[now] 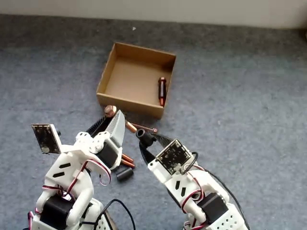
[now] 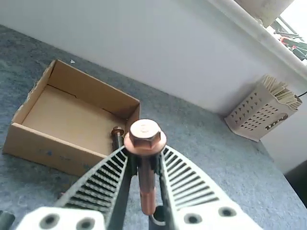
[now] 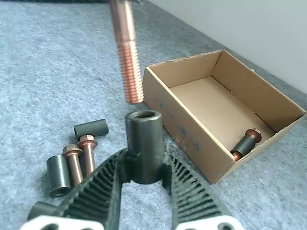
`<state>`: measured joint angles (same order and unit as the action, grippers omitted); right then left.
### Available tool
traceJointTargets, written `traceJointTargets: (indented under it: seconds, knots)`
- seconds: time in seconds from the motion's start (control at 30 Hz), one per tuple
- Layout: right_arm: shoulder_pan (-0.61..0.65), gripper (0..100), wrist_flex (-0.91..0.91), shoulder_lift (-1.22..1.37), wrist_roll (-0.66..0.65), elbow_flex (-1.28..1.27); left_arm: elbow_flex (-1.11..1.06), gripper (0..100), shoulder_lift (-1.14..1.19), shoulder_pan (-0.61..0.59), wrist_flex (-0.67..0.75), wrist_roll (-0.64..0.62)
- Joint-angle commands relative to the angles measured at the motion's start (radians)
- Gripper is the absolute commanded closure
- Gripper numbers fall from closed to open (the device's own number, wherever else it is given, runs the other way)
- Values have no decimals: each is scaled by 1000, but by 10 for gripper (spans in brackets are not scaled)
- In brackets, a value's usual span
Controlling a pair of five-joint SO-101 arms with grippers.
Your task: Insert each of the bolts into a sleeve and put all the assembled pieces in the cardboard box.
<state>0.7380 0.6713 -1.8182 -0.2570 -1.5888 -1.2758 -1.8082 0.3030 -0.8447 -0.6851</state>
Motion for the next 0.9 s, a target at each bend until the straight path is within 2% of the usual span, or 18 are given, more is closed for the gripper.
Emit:
traceJointTargets:
  seconds: [0.0, 0.13, 0.37, 0.6, 0.87]
  knots:
    - [5, 993, -30, -18, -11, 8, 50, 995, -4, 67, -26, 5]
    - [5, 993, -30, -18, -11, 8, 48, 995, -4, 127, -37, 5]
    - [5, 993, -30, -18, -11, 8, 10, 995, -4, 128, -32, 5]
    - [5, 993, -25, -18, -11, 12, -108, 995, -4, 127, 91, 11]
    - [5, 993, -25, -18, -11, 12, -114, 995, -4, 134, 91, 11]
